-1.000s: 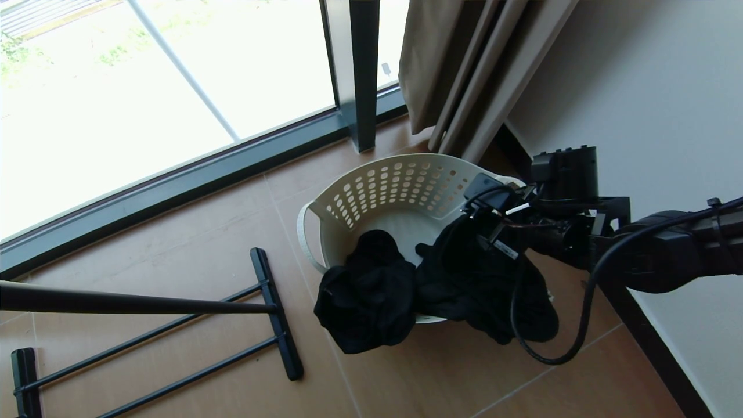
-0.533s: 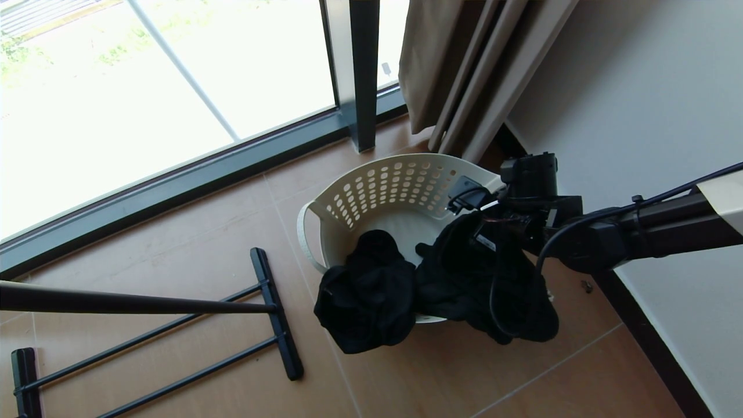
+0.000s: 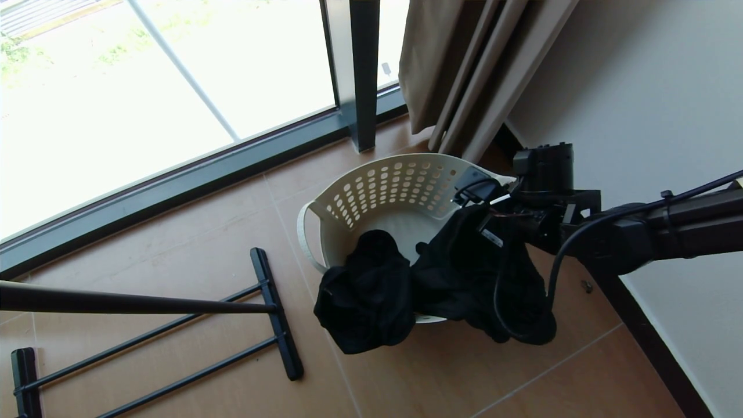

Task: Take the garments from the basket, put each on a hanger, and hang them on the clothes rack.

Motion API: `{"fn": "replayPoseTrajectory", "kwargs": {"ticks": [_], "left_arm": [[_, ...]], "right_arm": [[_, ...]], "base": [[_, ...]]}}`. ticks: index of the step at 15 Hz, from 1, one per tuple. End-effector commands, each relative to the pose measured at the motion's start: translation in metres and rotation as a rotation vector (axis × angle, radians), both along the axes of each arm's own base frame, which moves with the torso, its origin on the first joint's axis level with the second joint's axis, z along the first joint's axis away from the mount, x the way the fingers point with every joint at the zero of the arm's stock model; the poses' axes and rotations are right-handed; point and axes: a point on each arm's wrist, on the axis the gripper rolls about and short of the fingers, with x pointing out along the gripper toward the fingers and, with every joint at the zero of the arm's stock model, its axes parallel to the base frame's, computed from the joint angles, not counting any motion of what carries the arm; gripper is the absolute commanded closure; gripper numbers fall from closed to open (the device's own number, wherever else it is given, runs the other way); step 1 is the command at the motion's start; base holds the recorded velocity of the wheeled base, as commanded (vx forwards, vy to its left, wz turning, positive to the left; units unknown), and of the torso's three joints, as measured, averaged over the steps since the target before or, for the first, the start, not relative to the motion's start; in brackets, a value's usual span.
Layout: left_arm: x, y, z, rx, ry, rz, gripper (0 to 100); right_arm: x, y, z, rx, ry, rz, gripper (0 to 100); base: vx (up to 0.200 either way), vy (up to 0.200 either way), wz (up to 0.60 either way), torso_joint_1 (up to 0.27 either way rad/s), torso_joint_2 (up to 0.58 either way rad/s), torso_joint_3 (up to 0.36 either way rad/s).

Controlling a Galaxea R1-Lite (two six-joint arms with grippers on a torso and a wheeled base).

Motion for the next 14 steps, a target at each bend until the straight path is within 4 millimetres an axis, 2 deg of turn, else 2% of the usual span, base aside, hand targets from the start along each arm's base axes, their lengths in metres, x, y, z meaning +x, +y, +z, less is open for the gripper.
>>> {"fn": "replayPoseTrajectory", "kwargs": {"ticks": [1, 4, 7, 8, 9, 10, 12, 14], "left_arm": [[0.000, 0.000, 0.000, 0.000, 0.000, -0.003, 0], [0.000, 0.000, 0.000, 0.000, -0.002, -0.007, 0], [0.000, 0.000, 0.000, 0.000, 0.000, -0.009, 0], [0.000, 0.000, 0.000, 0.001, -0.001, -0.009, 0], [0.000, 0.000, 0.000, 0.001, -0.001, -0.008, 0], [0.000, 0.000, 0.000, 0.001, -0.001, -0.009, 0], [0.000, -0.001, 0.000, 0.001, -0.001, -0.041, 0], [0.000, -0.001, 0.000, 0.000, 0.001, -0.055, 0]], "right_arm": [[-0.061, -0.003, 0.039, 0.055, -0.068, 0.055, 100], [-0.136, -0.027, 0.065, 0.101, -0.135, 0.108, 100], [-0.190, -0.058, 0.076, 0.148, -0.212, 0.122, 100], [-0.208, -0.068, 0.074, 0.181, -0.228, 0.122, 100], [-0.215, -0.073, 0.072, 0.201, -0.231, 0.122, 100], [-0.230, -0.081, 0.063, 0.245, -0.223, 0.144, 100], [-0.246, -0.095, 0.044, 0.273, -0.192, 0.175, 100], [-0.249, -0.099, 0.032, 0.294, -0.140, 0.231, 100]], "base": [[0.000, 0.000, 0.00, 0.000, 0.00, 0.000], [0.000, 0.000, 0.00, 0.000, 0.00, 0.000], [0.000, 0.000, 0.00, 0.000, 0.00, 0.000], [0.000, 0.000, 0.00, 0.000, 0.00, 0.000], [0.000, 0.000, 0.00, 0.002, 0.01, 0.100], [0.000, 0.000, 0.00, 0.007, 0.00, 0.134], [0.000, 0.000, 0.00, 0.002, 0.00, 0.181], [0.000, 0.000, 0.00, 0.002, 0.00, 0.198]]}}
